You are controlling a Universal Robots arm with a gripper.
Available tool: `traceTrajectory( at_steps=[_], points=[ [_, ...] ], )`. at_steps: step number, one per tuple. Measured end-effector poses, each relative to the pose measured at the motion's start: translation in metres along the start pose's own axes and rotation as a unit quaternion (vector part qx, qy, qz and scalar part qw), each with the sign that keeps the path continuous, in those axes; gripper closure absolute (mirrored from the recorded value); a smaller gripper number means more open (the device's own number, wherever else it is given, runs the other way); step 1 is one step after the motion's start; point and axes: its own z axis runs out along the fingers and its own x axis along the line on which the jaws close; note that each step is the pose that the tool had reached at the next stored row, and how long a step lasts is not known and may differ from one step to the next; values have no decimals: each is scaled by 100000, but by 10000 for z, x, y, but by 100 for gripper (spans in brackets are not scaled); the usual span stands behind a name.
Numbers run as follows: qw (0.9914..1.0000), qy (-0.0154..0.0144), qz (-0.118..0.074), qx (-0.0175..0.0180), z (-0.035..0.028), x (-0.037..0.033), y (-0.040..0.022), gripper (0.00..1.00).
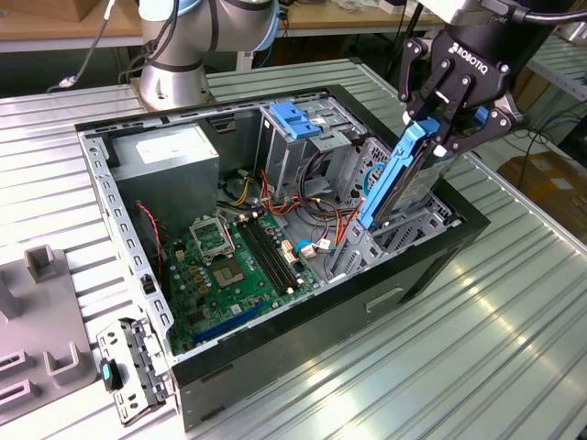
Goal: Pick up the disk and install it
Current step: 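Insert the disk into the insertion slot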
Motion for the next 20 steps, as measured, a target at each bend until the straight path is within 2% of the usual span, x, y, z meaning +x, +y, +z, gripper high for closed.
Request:
traceTrajectory(
  at_steps=[7,13,17,20],
  points=[
    [99996,-3,-875,-25,6,-1,0,63],
    [99996,9,-866,-27,18,-1,0,63],
    [99997,-3,-831,-23,50,2,0,63],
    [99997,-2,-832,-23,101,6,-1,63]
  ],
)
